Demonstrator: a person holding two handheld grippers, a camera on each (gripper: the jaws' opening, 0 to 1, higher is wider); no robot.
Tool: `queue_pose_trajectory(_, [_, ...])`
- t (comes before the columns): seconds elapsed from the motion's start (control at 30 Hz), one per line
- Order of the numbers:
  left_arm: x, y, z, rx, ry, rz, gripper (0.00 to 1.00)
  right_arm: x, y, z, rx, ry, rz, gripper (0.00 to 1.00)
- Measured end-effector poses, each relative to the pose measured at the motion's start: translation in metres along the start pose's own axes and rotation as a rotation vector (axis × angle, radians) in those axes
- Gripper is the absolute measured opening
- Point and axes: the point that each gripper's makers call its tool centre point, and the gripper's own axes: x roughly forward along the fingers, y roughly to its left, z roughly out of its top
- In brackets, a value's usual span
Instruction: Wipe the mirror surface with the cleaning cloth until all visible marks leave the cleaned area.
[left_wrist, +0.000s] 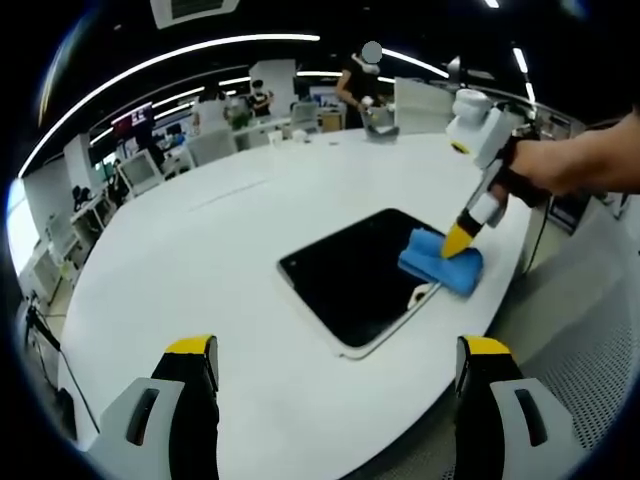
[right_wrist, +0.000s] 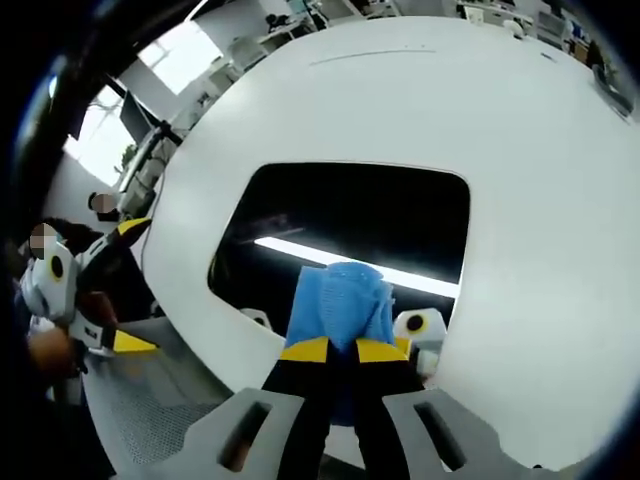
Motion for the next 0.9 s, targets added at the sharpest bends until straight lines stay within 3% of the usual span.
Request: queue_pose_trajectory(0.9, [0.0,0.0,-0.001,-0.002,0.002,-0.001,0.99,-0.009,-0.02,-0.005,0.027,0.004,-0.018,0.02])
